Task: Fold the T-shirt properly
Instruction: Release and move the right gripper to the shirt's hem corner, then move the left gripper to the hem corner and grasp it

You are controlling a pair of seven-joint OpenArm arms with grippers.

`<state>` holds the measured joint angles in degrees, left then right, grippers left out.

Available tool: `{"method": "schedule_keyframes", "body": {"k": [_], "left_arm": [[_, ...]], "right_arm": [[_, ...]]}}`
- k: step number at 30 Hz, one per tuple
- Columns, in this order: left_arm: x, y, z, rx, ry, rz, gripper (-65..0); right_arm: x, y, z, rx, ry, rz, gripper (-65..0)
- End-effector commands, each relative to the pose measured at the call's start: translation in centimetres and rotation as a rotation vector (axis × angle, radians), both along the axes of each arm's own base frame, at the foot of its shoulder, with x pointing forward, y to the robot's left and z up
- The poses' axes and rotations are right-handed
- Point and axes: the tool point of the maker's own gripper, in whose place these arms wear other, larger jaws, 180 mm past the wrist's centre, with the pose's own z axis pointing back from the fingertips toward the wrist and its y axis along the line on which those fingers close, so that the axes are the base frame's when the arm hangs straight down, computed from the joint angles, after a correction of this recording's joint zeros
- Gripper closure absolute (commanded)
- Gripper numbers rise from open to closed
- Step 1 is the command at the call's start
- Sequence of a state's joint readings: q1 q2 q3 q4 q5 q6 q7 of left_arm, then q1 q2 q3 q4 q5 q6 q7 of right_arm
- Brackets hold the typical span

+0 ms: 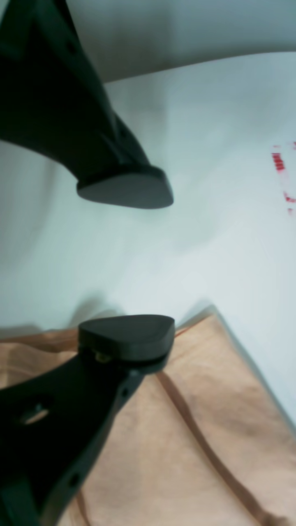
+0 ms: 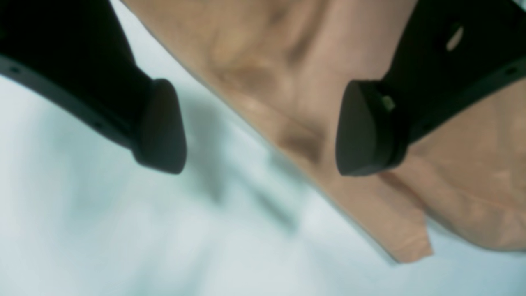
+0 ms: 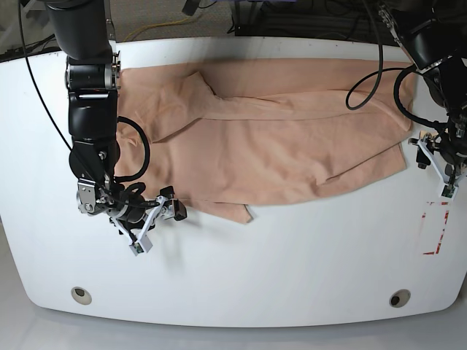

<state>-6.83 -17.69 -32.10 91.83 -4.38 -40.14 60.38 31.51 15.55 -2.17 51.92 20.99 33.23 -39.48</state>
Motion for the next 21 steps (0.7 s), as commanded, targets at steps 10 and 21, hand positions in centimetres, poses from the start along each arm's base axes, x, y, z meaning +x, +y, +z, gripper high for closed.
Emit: {"method": "schedule_keyframes", "body": {"k": [10, 21], "left_arm": [[1.8, -0.7, 1.0, 0.0, -0.047, 0.01, -37.2], [4.6, 0.6, -2.2, -0.174, -0.061, 0.159, -37.5]], "right_arm": [[-0.9, -0.8, -2.6, -0.022, 0.027, 0.011, -43.1], [-2.1, 0.4, -4.1, -0.003, 0.056, 0.024, 0.0]]}}
